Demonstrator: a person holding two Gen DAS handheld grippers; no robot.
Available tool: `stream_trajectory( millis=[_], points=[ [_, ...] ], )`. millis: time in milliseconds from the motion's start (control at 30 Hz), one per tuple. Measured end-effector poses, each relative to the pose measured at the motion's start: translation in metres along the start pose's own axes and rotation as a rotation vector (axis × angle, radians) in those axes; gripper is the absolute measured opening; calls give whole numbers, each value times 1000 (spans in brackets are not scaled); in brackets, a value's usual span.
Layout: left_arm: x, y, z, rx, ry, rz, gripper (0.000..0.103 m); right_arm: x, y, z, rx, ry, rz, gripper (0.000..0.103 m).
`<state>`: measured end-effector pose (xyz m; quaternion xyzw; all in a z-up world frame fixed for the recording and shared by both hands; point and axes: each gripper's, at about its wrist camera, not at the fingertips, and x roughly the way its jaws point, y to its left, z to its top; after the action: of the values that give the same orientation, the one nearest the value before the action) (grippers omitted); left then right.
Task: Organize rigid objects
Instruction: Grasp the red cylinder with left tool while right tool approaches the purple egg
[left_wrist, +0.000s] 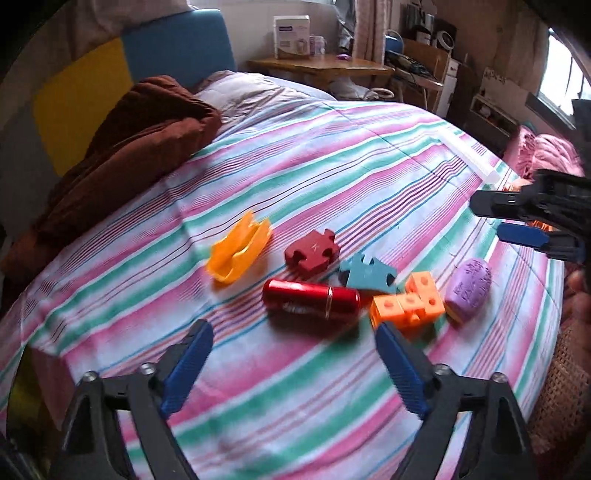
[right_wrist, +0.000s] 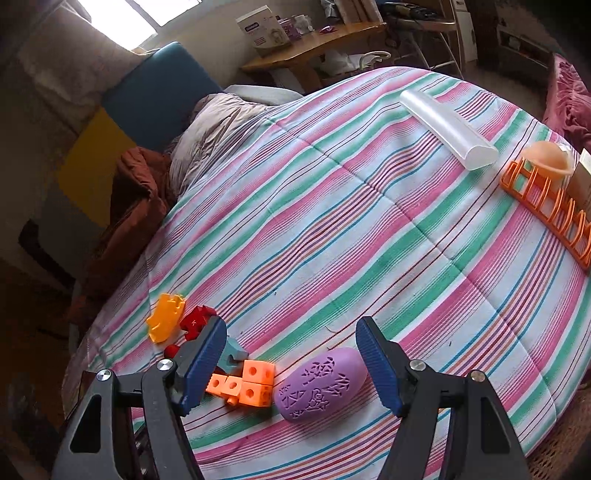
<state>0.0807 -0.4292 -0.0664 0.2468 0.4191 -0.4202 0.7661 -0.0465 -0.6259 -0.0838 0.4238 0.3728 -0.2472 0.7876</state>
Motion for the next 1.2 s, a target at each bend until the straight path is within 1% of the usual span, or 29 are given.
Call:
stream_trajectory(
  millis=[200,367,433,467,500,533,600,767,867,1000,1133,1200],
  points=[
    [26,-5,11,38,15,-8,93,0,-8,2,38,6,20,74],
    [42,3,16,14,21,-29,93,1,-11,4,52,8,25,74],
    [45,6,17,-3,16,-63,89,1,-11,4,53,7,23,74],
    [46,5,16,-4,18,-86,74,1,-12,4,54,6,16,74],
    [47,4,15,-1,24,-91,75,1,-13,4,54,8,8,74],
    [45,3,12,1,10,-89,75,3,-14,5,52,12,-2,74],
    [40,3,6,-13,8,-106,75,6,-16,4,49,26,-36,74],
    [14,3,-15,-74,-15,-82,75,14,-20,3,31,72,-63,75],
    [-3,-1,-31,-95,-34,-70,75,20,-17,0,-9,100,-90,85],
    [-27,-1,-53,-150,-46,-99,75,29,-14,-5,-46,154,-108,85],
    [-45,1,-72,-186,-50,-107,75,38,-13,-12,-56,216,-116,85],
    [-56,1,-82,-206,-58,-107,75,40,-13,-15,-58,231,-129,85]
  ],
)
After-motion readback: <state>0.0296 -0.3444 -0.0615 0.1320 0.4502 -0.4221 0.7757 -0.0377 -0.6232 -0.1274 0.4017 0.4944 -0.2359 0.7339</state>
